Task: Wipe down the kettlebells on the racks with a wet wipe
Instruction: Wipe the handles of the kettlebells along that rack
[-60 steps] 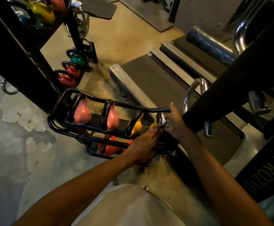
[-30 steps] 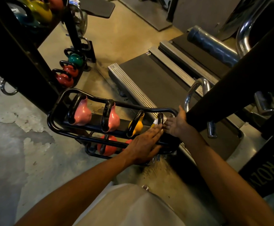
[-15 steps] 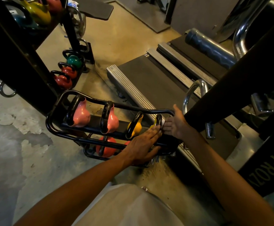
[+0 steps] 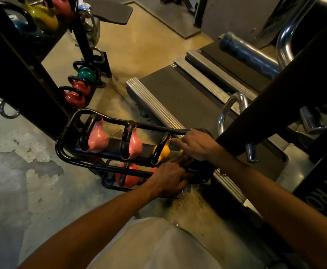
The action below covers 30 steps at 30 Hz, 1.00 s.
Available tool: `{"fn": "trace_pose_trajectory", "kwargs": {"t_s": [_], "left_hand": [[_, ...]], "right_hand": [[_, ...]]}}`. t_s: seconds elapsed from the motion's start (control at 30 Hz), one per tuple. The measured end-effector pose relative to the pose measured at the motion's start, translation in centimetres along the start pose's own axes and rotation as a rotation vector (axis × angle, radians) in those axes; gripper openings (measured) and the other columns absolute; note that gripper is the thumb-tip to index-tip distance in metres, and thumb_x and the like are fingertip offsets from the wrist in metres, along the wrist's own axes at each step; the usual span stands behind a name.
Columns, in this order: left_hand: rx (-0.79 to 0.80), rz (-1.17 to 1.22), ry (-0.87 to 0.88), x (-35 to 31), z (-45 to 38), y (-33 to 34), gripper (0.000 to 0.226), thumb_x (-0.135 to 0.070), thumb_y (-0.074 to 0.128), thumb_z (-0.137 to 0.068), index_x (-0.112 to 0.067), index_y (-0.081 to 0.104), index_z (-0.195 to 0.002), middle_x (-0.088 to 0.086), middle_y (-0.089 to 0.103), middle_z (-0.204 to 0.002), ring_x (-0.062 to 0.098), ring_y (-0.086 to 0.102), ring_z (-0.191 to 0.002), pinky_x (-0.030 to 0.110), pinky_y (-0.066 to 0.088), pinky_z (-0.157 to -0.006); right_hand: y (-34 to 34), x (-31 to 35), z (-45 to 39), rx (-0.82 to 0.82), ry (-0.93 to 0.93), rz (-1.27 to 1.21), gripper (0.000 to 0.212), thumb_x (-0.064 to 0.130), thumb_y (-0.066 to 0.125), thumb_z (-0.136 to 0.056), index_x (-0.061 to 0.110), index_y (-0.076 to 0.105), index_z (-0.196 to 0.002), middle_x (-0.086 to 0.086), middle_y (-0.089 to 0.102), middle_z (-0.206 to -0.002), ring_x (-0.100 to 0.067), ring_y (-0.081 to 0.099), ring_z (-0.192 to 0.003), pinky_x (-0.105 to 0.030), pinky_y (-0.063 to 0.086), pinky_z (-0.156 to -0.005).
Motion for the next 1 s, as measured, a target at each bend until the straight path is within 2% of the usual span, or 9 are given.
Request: {"fn": "trace_pose_trajectory", "kwargs": {"t_s": [0.1, 0.2, 0.33, 0.47, 0.6, 0.7, 0.8, 0.9, 1.0], "left_hand": [[0.008, -0.071, -0.043, -0.9, -0.1, -1.0, 0.056, -0.037, 0.056, -0.105, -0.001, 0.051, -0.148, 0.020, 0.052, -0.152, 0.036, 0.046, -0.143, 0.041, 0.050, -0.100], [0.026, -0.084, -0.059, -1.4, 0.1, -1.6, 0.044, -0.033, 0.057, -0.105, 0.000, 0.063, -0.133, 0.024, 0.065, -0.130, 0.039, 0.060, -0.121, 0.043, 0.051, -0.086], [0.037, -0.099, -0.056, -0.3, -0.1, -0.5, 0.049, -0.044, 0.054, -0.100, -0.003, 0.068, -0.124, 0.019, 0.071, -0.113, 0.035, 0.064, -0.116, 0.040, 0.054, -0.085], [0.027, -0.056, -0.060, 0.3, -0.1, 0.4, 0.039, -0.041, 0.058, -0.099, -0.006, 0.072, -0.110, 0.018, 0.072, -0.095, 0.037, 0.067, -0.101, 0.039, 0.054, -0.074], [0.015, -0.055, -0.059, 1.2, -0.5, 1.6, 0.054, -0.049, 0.048, -0.098, -0.006, 0.066, -0.127, 0.016, 0.068, -0.118, 0.031, 0.060, -0.118, 0.039, 0.053, -0.096], [0.015, -0.014, -0.060, 1.5, -0.8, 1.9, 0.059, -0.050, 0.047, -0.098, -0.007, 0.061, -0.135, 0.016, 0.062, -0.134, 0.031, 0.055, -0.127, 0.040, 0.054, -0.100], [-0.084, -0.040, 0.031, 1.0, -0.7, 1.5, 0.059, -0.042, 0.060, -0.097, -0.009, 0.057, -0.146, 0.017, 0.043, -0.160, 0.035, 0.041, -0.148, 0.040, 0.043, -0.115], [-0.067, 0.013, 0.035, 1.3, -0.9, 1.8, 0.078, -0.039, 0.060, -0.099, -0.010, 0.029, -0.164, 0.011, 0.014, -0.174, 0.028, 0.015, -0.160, 0.034, 0.022, -0.122], [-0.047, 0.038, 0.027, 1.9, -1.1, 2.2, 0.084, -0.040, 0.061, -0.100, -0.012, 0.019, -0.167, 0.005, 0.007, -0.176, 0.024, 0.009, -0.161, 0.037, 0.030, -0.120]], "right_hand": [[0.3, -0.6, -0.6, -0.024, 0.049, 0.062, 0.097, 0.087, 0.002, -0.091, 0.020, 0.071, -0.085, 0.001, 0.062, -0.072, -0.014, 0.062, -0.067, -0.034, 0.044, -0.061], [0.8, -0.1, -0.8, 0.031, 0.037, 0.058, 0.092, 0.084, 0.010, -0.095, 0.015, 0.065, -0.070, -0.003, 0.060, -0.066, -0.017, 0.060, -0.061, -0.035, 0.041, -0.058], [0.6, -0.5, -0.5, -0.046, 0.072, 0.059, 0.097, 0.087, 0.004, -0.092, 0.015, 0.064, -0.068, -0.004, 0.061, -0.070, -0.018, 0.059, -0.064, -0.037, 0.044, -0.059], [1.0, -0.1, -0.4, -0.015, 0.018, 0.106, 0.089, 0.082, 0.020, -0.098, 0.011, 0.056, -0.058, -0.005, 0.054, -0.064, -0.017, 0.053, -0.057, -0.041, 0.041, -0.055], [0.8, -1.0, -0.6, -0.038, 0.123, 0.085, 0.090, 0.085, 0.011, -0.094, 0.015, 0.062, -0.070, -0.003, 0.062, -0.079, -0.018, 0.060, -0.075, -0.038, 0.044, -0.065], [1.4, -1.0, -0.9, -0.005, 0.259, 0.016, 0.092, 0.087, 0.011, -0.093, 0.015, 0.066, -0.075, -0.004, 0.064, -0.084, -0.020, 0.062, -0.078, -0.041, 0.053, -0.071], [0.9, -1.3, -0.9, -0.044, 0.506, -0.336, 0.103, 0.084, 0.008, -0.095, 0.006, 0.074, -0.082, -0.009, 0.071, -0.082, -0.025, 0.070, -0.083, -0.040, 0.053, -0.080], [0.6, -2.1, -0.6, -0.111, 0.747, -0.662, 0.100, 0.079, 0.009, -0.098, 0.003, 0.070, -0.120, -0.017, 0.067, -0.118, -0.029, 0.063, -0.111, -0.041, 0.043, -0.098], [1.9, -3.1, -0.2, -0.179, 0.957, -1.069, 0.103, 0.087, 0.017, -0.092, 0.009, 0.059, -0.143, -0.014, 0.061, -0.137, -0.031, 0.059, -0.126, -0.047, 0.044, -0.112]]}}
Point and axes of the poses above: each hand's wrist, its own z-axis away from the middle knuckle, its own y-axis out of the palm, x = y × z, the point moved 5 cm from there along -z, towards the middle knuckle
